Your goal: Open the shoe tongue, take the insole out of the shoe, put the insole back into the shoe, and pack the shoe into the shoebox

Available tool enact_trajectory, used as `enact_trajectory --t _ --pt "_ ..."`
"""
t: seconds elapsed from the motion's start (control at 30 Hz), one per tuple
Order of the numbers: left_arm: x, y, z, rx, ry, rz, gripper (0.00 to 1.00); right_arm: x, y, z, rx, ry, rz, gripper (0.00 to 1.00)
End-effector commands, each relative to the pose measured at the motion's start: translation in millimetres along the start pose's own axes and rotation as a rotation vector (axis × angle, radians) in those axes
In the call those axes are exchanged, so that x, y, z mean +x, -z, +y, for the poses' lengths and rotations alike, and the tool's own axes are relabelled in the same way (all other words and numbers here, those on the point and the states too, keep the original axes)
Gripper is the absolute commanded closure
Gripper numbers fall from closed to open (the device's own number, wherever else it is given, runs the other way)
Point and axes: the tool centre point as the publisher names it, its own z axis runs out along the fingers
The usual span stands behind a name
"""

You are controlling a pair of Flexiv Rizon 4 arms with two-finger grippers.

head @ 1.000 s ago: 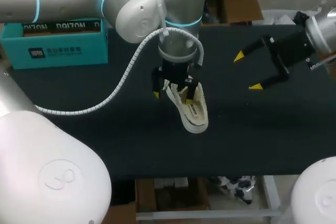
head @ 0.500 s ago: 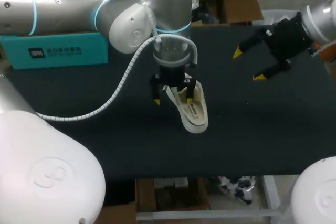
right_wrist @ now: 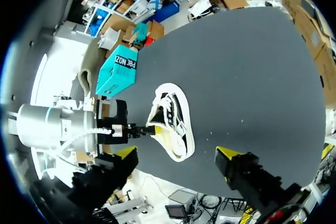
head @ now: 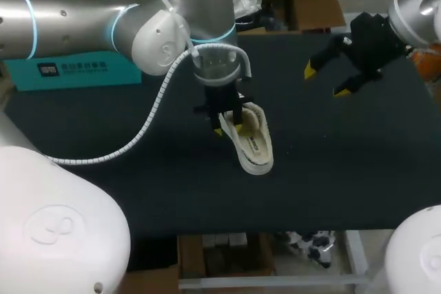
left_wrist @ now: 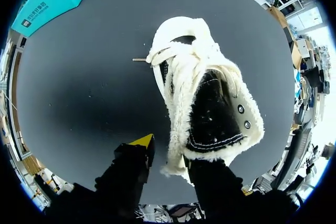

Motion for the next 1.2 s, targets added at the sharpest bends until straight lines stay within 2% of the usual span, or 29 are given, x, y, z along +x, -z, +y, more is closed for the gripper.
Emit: enact_trajectory --t 0.03,0.1,0.13,0.27,0.4,0.53,0.57,0.6,0.67,0.77,0.83,0.9,0.93,1.0,1.07,1.17,1.2 --pt "5.7 2.4 0.1 -0.001 -0.002 -0.022 1.00 0.8 2.7 -8.8 -0.032 0.072 -0.024 0.00" --pt "7.8 3.3 -0.5 -0.003 0.005 -0.030 1.00 -2.8 4.0 -10.8 -0.035 0.090 -0.016 0.00" --pt "9.2 4.3 -1.7 -0.007 0.006 -0.033 1.00 -8.0 5.1 -11.2 -0.030 0.039 -0.005 0.00" --pt "12.4 8.3 -3.2 0.011 0.034 -0.061 1.00 -8.0 5.1 -11.2 -0.030 0.039 -0.005 0.00" --pt "10.4 10.9 -7.7 0.020 0.034 -0.054 1.00 -8.0 5.1 -11.2 -0.030 0.039 -0.005 0.00" --pt "8.5 10.7 -17.2 0.030 -0.025 -0.048 1.00 -8.0 5.1 -11.2 -0.030 0.039 -0.005 0.00" --pt "7.8 11.5 -19.5 0.035 -0.056 -0.049 1.00 -8.0 5.1 -11.2 -0.030 0.039 -0.005 0.00" --pt "5.8 12.9 -22.9 0.041 -0.085 -0.049 1.00 -4.7 7.6 -10.3 -0.021 0.089 -0.057 0.00" --pt "2.6 15.6 -29.2 0.043 -0.171 -0.059 1.00 -0.6 13.2 -10.0 -0.005 0.271 -0.100 0.00" --pt "-0.8 21.1 -39.9 0.048 -0.314 -0.084 1.00 -2.7 20.6 -11.0 0.035 0.442 -0.132 0.00" --pt "-6.0 26.6 -48.2 0.064 -0.369 -0.082 1.00 -5.5 24.0 -10.1 0.075 0.529 -0.172 0.00" --pt "-11.8 34.2 -55.8 0.067 -0.502 -0.074 1.00 -8.2 27.2 -10.4 0.113 0.568 -0.189 0.00" --pt "-14.3 37.8 -59.7 0.085 -0.534 -0.091 1.00 -8.8 27.7 -9.8 0.134 0.607 -0.203 0.00" --pt "-18.5 45.2 -66.1 0.109 -0.660 -0.104 1.00 -10.4 27.9 -10.5 0.163 0.677 -0.196 0.00" --pt "-22.9 53.0 -72.9 0.157 -0.788 -0.139 1.00 -10.5 23.4 -15.1 0.221 0.822 -0.207 0.00" --pt "-28.4 63.9 -73.5 0.270 -0.923 -0.250 1.00 -10.5 23.4 -15.1 0.221 0.822 -0.207 0.00" --pt "-29.5 68.7 -75.5 0.303 -0.902 -0.304 1.00 -10.5 23.4 -15.1 0.221 0.822 -0.207 0.00"
